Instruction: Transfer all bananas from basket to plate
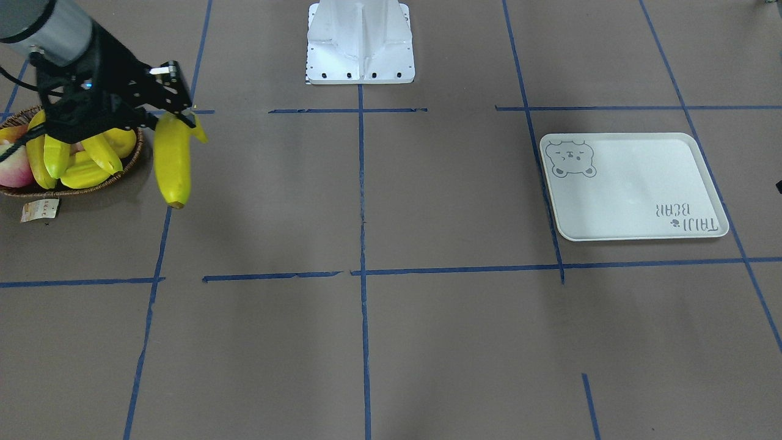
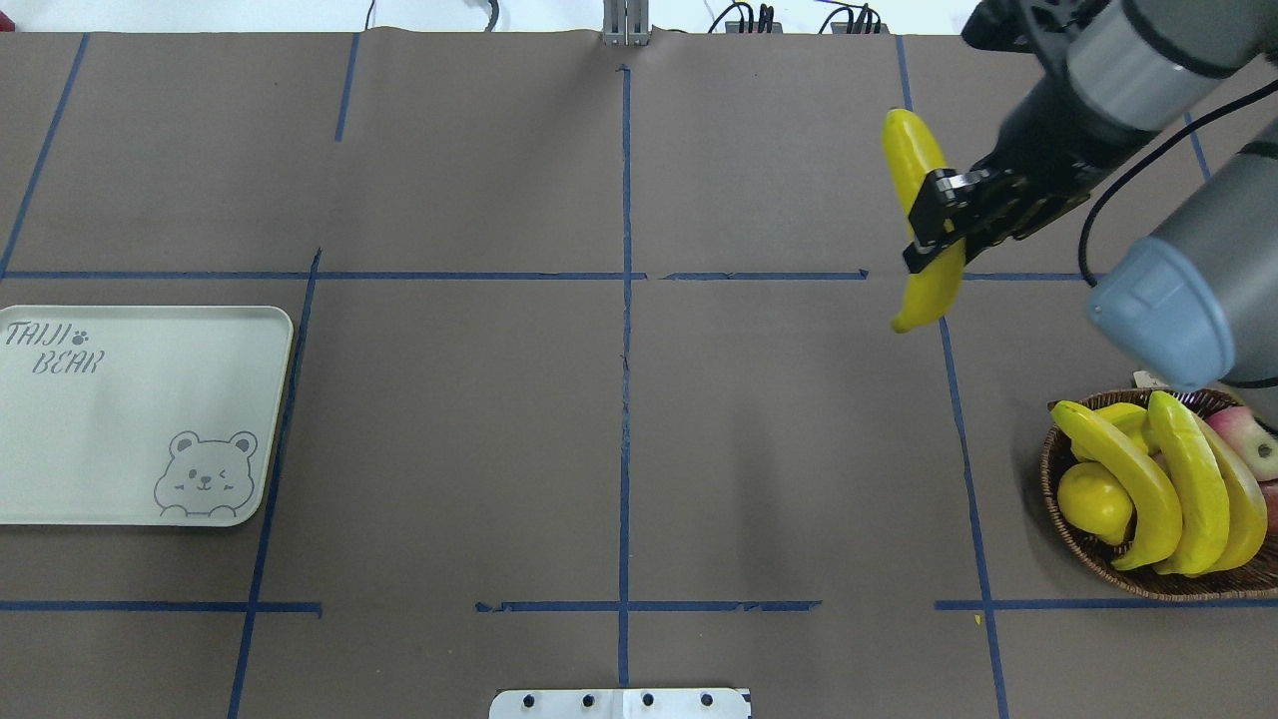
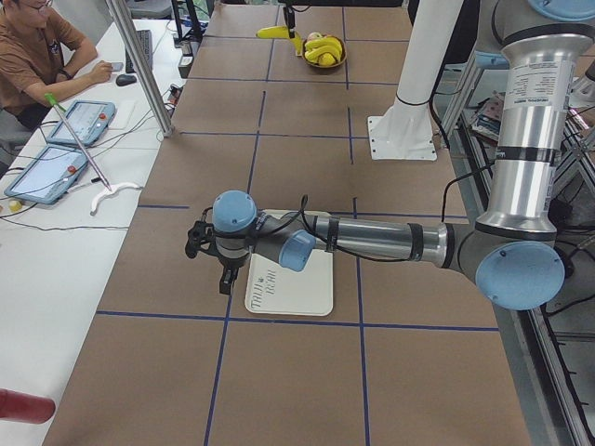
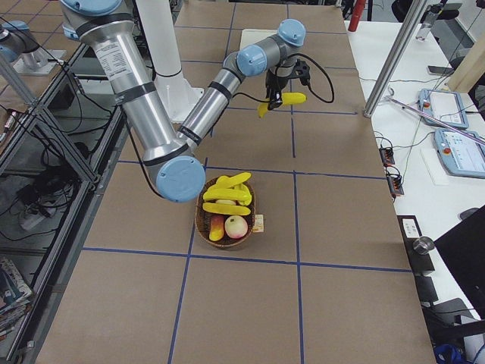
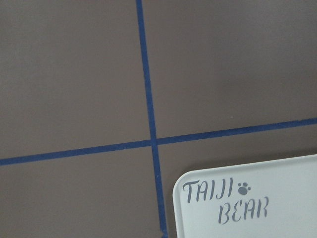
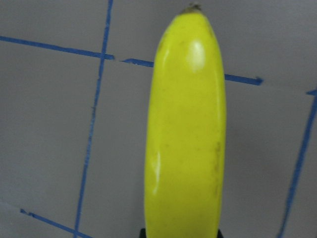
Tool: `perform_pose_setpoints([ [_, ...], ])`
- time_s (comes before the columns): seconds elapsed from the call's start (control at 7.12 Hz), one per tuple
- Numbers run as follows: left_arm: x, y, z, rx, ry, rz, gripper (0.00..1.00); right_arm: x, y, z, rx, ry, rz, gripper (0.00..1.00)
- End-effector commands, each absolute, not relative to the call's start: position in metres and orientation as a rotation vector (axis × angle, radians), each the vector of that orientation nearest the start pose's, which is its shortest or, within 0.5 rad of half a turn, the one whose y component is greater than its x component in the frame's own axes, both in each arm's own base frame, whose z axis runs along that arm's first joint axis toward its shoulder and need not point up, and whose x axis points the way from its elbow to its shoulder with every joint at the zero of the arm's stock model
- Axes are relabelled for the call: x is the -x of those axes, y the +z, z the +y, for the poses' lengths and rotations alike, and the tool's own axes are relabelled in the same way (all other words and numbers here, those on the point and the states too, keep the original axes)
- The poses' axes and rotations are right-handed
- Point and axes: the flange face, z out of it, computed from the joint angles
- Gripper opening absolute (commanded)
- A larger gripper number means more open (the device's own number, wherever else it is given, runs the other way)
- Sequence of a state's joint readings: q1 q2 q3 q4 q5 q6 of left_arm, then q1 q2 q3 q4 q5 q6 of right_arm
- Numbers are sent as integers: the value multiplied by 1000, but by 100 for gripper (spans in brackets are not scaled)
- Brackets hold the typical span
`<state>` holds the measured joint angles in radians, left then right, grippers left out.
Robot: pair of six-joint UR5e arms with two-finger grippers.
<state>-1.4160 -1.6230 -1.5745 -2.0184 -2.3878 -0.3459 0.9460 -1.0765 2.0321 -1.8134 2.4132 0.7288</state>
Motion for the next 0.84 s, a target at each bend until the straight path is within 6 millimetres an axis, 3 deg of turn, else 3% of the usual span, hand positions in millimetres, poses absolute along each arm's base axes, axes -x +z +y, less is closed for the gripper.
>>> perform_pose_setpoints([
  [0.0, -122, 507, -549, -292, -34, 1062, 100, 361, 174, -438, -64, -75, -1138, 1],
  [0.28, -194, 426, -552, -246, -114, 1238, 99, 405, 148, -406, -75, -2, -1197, 1],
  [0.42, -240, 369, -551, -192, -139, 1350, 99, 417, 129, -395, -68, 24, -1222, 1],
  [0.56, -266, 311, -555, -125, -195, 1433, 99, 428, 112, -382, -55, 19, -1246, 1],
  [0.7, -283, 268, -549, -76, -215, 1492, 99, 438, 109, -373, -67, 9, -1248, 1],
])
